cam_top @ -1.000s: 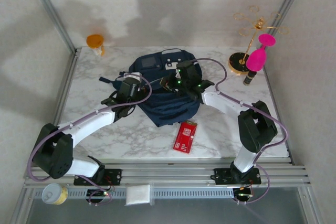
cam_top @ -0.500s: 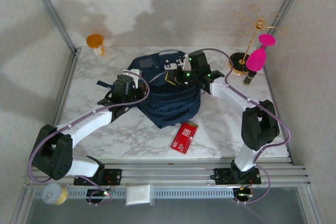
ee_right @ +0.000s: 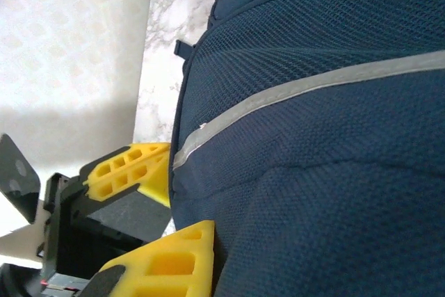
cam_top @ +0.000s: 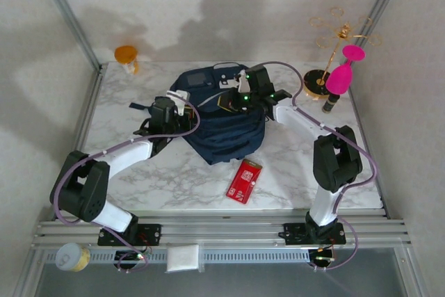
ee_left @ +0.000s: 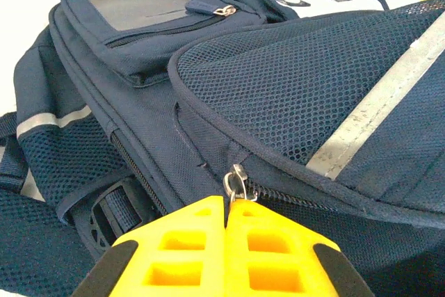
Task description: Pack books, pencil case, and school supplies into a backpack
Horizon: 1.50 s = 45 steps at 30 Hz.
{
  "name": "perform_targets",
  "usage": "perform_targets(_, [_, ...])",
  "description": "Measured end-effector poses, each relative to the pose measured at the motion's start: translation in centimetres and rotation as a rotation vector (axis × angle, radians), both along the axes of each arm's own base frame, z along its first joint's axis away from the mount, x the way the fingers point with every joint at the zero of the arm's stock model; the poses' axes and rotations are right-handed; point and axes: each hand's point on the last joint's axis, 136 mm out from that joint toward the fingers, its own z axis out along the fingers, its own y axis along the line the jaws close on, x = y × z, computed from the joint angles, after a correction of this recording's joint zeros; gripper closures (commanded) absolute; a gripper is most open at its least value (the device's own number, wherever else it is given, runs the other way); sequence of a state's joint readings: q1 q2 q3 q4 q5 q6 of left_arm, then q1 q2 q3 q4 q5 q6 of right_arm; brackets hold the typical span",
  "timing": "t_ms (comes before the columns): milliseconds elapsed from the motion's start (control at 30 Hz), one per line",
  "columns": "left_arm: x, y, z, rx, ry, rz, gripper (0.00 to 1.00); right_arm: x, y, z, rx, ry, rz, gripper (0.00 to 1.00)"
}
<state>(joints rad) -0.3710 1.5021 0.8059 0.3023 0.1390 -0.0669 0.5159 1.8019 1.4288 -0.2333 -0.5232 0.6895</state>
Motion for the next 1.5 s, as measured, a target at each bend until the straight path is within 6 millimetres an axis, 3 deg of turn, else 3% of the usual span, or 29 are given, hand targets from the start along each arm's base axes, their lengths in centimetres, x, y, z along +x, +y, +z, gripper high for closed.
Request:
perform_targets(100, [0.0, 1.9, -1.1, 0.003, 0.057, 0.077, 0.59, -0.3, -1.0, -0.4, -0.043, 0.0, 0.007, 0.49])
perform_targets(133, [-0.1, 2.9, -1.7, 0.0, 0.09, 0.12, 0.52, -0.4, -1.5, -0.4, -0.063, -0.008, 0.003, 0.45])
perform_targets(233, [-1.3, 4.9, -2.8, -0.008, 0.171, 0.228, 0.45, -1.2, -3.5, -0.5, -0.115, -0.019, -0.014, 0.35])
perform_targets(300, [-3.0, 4.5, -2.6, -0.034, 0.204, 0.248, 0.42, -2.6, -5.4, -0.6, -0.14, -0.019, -0.026, 0.29])
perform_targets(367, [-5.2, 2.5, -1.7, -0.075, 0.221, 0.217, 0.41, -4.9, -7.7, -0.9, -0.166, -0.008, -0.039, 0.26])
perform_targets(467, [-9.1, -2.8, -0.3, -0.159, 0.243, 0.089, 0.39, -8.1, -10.9, -2.0, -0.206, 0.032, -0.08, 0.23])
perform_targets(533, [-11.6, -5.9, -0.3, -0.201, 0.28, 0.01, 0.38, -10.2, -12.8, -3.4, -0.232, 0.07, -0.112, 0.21])
perform_targets(600, [-13.9, -8.2, -1.3, -0.217, 0.337, -0.051, 0.38, -12.3, -14.6, -5.3, -0.262, 0.119, -0.142, 0.2])
perform_targets(733, [-17.7, -12.2, -5.5, -0.178, 0.48, -0.151, 0.38, -16.2, -17.1, -10.3, -0.308, 0.244, -0.186, 0.21])
perform_targets(800, [-19.4, -13.9, -8.1, -0.128, 0.551, -0.185, 0.4, -18.2, -17.7, -12.9, -0.324, 0.321, -0.191, 0.22])
perform_targets(900, [-20.9, -15.8, -11.4, -0.063, 0.622, -0.21, 0.45, -19.7, -17.6, -14.9, -0.294, 0.377, -0.193, 0.29])
perform_targets(967, [-20.9, -16.4, -12.9, -0.039, 0.642, -0.201, 0.49, -20.2, -17.0, -15.6, -0.249, 0.402, -0.185, 0.31])
perform_targets(1133, [-20.1, -17.2, -13.1, -0.067, 0.638, -0.183, 0.65, -19.3, -15.6, -15.8, -0.173, 0.401, -0.164, 0.39])
perform_targets(1333, [-19.4, -17.2, -13.5, -0.058, 0.637, -0.144, 0.84, -19.1, -14.2, -16.5, -0.116, 0.426, -0.125, 0.38])
perform_targets(1500, [-19.2, -17.2, -13.8, -0.046, 0.636, -0.132, 0.85, -19.0, -13.5, -16.0, -0.057, 0.413, -0.107, 0.38])
